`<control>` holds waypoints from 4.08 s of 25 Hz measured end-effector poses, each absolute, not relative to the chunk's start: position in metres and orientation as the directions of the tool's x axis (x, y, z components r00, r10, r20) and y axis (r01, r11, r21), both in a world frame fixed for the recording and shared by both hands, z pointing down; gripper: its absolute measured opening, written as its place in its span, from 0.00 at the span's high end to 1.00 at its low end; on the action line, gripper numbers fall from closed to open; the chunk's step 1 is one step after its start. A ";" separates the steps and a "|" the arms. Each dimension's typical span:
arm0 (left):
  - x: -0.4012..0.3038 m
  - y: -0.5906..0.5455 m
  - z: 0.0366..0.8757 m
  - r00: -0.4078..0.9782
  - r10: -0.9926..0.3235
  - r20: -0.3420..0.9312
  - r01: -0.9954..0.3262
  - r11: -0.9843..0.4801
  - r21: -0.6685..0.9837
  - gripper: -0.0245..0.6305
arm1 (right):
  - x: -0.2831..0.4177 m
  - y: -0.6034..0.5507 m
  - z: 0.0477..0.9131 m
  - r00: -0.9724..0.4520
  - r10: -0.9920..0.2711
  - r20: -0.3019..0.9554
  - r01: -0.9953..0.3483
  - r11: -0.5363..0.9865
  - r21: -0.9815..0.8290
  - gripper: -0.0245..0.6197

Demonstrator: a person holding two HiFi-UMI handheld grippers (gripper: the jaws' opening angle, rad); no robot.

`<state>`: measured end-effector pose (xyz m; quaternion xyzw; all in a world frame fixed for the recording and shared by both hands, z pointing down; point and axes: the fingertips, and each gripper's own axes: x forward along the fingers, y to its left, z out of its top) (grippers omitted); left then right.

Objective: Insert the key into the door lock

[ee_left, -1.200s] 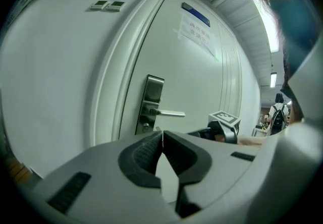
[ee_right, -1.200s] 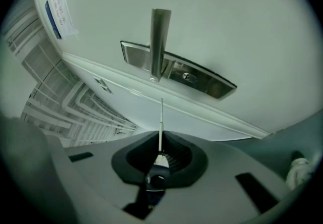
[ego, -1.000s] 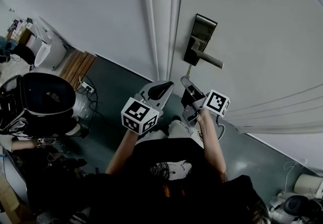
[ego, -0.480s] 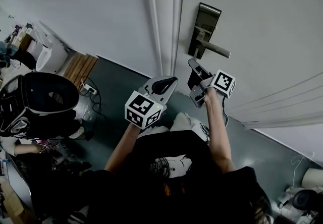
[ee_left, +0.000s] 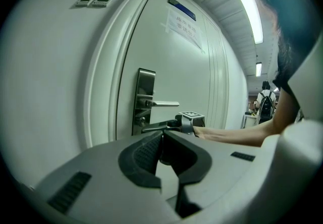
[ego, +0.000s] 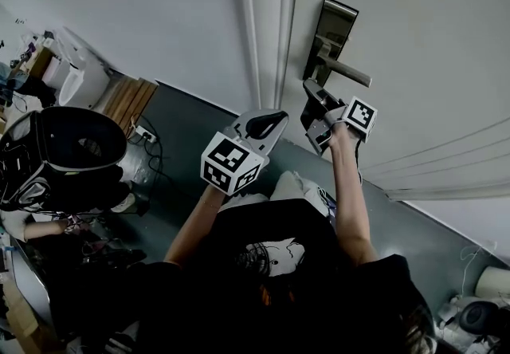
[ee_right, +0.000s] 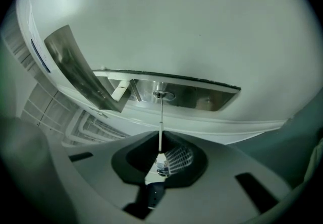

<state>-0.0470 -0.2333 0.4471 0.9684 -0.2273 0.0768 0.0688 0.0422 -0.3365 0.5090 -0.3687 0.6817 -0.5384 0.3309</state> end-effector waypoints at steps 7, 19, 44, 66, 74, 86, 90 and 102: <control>-0.042 -0.240 0.446 0.884 -0.427 0.190 -0.449 -0.888 0.097 0.94 | 0.043 -0.334 0.502 -0.510 -0.853 -0.106 -0.053 0.153 -0.987 0.93; -0.031 -0.242 0.446 0.884 -0.418 0.211 -0.445 -0.890 0.103 0.94 | 0.051 -0.342 0.494 -0.465 -0.861 -0.207 0.119 0.171 -0.978 0.93; -0.051 -0.266 0.448 0.824 -0.516 0.237 -0.551 -0.826 0.120 0.94 | 0.074 -0.369 0.507 -0.284 -0.924 -0.255 0.174 0.212 -0.962 0.92; -0.069 -0.230 0.441 0.823 -0.535 0.190 -0.565 -0.803 0.191 0.94 | 0.027 -0.268 0.478 -0.480 -0.872 -0.096 -0.170 0.200 -0.965 0.90; -0.081 -0.205 0.436 0.820 -0.542 0.183 -0.571 -0.794 0.207 0.94 | -0.011 -0.222 0.461 -0.604 -0.797 0.008 -0.371 0.272 -0.888 0.90; -0.085 -0.180 0.436 0.765 -0.614 0.192 -0.644 -0.728 0.236 0.94 | -0.016 -0.182 0.466 -0.690 -0.716 0.104 -0.424 0.283 -0.860 0.92; -0.069 -0.166 0.435 0.740 -0.643 0.196 -0.672 -0.699 0.245 0.94 | -0.003 -0.164 0.461 -0.722 -0.682 0.114 -0.435 0.320 -0.842 0.92; 0.012 -0.082 0.430 0.667 -0.710 0.225 -0.744 -0.623 0.240 0.94 | 0.077 -0.081 0.455 -0.786 -0.605 0.127 -0.425 0.380 -0.821 0.93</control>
